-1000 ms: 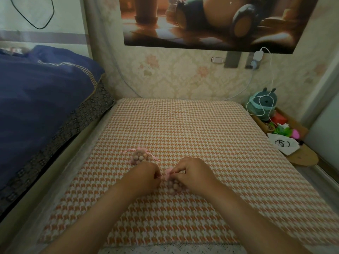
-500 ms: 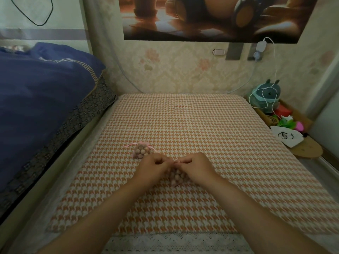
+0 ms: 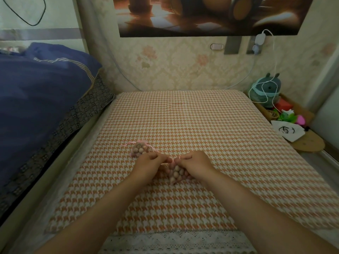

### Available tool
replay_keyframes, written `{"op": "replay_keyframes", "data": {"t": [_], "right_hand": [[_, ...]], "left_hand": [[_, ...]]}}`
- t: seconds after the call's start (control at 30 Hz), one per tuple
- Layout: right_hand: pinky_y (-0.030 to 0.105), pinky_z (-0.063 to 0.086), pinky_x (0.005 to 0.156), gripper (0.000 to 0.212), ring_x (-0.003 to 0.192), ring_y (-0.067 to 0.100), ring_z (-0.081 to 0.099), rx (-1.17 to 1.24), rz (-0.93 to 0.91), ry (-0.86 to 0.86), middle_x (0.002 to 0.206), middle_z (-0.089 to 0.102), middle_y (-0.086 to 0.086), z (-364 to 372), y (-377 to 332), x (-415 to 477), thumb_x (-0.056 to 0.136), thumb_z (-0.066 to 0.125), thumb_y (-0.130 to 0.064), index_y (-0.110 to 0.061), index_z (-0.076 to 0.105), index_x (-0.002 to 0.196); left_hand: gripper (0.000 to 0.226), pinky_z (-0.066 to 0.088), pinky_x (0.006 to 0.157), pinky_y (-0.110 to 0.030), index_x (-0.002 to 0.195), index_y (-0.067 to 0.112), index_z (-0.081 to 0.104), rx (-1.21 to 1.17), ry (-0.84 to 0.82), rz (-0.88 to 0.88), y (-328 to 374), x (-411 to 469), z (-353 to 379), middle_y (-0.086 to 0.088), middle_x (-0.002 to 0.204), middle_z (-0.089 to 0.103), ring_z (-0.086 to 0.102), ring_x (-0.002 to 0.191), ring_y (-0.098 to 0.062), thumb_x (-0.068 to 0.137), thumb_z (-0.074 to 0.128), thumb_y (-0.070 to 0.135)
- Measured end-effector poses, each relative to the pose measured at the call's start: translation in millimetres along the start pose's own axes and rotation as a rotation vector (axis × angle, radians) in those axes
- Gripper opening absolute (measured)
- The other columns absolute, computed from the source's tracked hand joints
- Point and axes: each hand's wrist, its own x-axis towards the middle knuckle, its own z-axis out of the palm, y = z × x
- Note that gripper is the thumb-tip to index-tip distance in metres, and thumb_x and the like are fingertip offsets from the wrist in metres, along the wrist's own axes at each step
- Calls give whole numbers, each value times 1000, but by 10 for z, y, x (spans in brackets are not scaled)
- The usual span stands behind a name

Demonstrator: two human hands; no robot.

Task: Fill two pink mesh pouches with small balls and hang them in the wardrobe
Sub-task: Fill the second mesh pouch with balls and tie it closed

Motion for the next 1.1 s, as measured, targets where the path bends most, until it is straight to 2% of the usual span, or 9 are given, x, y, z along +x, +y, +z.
{"op": "replay_keyframes", "data": {"t": [0.13, 0.27, 0.4, 0.5, 0.57, 0.7, 0.83, 0.97, 1.1], "right_hand": [[32, 60, 71, 13, 60, 6, 64, -33, -22, 35, 71, 74, -8, 25, 31, 33, 92, 74, -31, -22, 84, 90], [30, 59, 63, 19, 65, 12, 69, 3, -30, 54, 72, 75, -4, 26, 14, -2, 95, 69, -33, -22, 84, 90], [14, 53, 69, 13, 83, 3, 70, -38, -133, 132, 78, 73, -14, -8, 44, -20, 95, 72, -27, -22, 83, 94], [5, 46, 69, 11, 85, -5, 67, -141, -228, 145, 88, 76, -15, -17, 46, -62, 91, 75, -23, -24, 83, 98], [7, 48, 73, 9, 84, -6, 67, -176, -274, 165, 86, 74, -18, -35, 34, -98, 89, 77, -23, -27, 83, 96], [18, 55, 80, 12, 87, -6, 67, -379, -384, 98, 93, 77, -20, -160, -1, -111, 90, 75, -29, -36, 82, 97], [11, 46, 76, 13, 86, -6, 58, -690, -641, 68, 113, 68, -21, -278, 8, -83, 94, 71, -33, -36, 80, 103], [22, 53, 75, 11, 89, 1, 64, -773, -775, 57, 130, 60, -19, -306, 9, -29, 92, 73, -29, -34, 81, 99], [30, 57, 79, 11, 89, 1, 66, -641, -723, 3, 103, 70, -19, -313, -22, 26, 91, 76, -26, -31, 82, 97]], "left_hand": [[19, 48, 64, -14, 75, 20, 75, 284, 15, 222, -16, -33, -5, 8, 69, 72, 65, 66, 2, 92, 68, 23], [19, 42, 68, -4, 75, 31, 72, 338, 8, 281, -32, -21, 36, 23, 73, 68, 60, 72, 15, 90, 71, 19], [7, 45, 68, -3, 90, 20, 79, 274, 40, 215, -46, 35, 55, 20, 80, 69, 61, 77, 10, 87, 73, 17], [9, 48, 71, -6, 85, 27, 76, 273, 74, 242, -79, 70, 95, 17, 81, 72, 66, 80, 3, 85, 76, 18], [14, 51, 68, -12, 81, 29, 71, 239, 111, 240, -94, 89, 132, 11, 78, 73, 69, 78, -4, 82, 79, 18], [21, 50, 61, -16, 93, 29, 62, 229, 154, 219, -72, 73, 198, 6, 75, 74, 69, 72, -4, 82, 79, 26], [16, 45, 58, -7, 95, 30, 63, 374, 133, 277, -64, 93, 232, 10, 79, 74, 68, 74, 2, 85, 76, 28], [24, 56, 67, -22, 105, 29, 59, 408, 90, 342, -87, 115, 241, 12, 78, 75, 68, 73, 4, 86, 74, 24], [33, 56, 70, -21, 111, 31, 57, 413, 38, 374, -77, 126, 196, 14, 79, 74, 67, 76, 6, 85, 75, 24]]}}
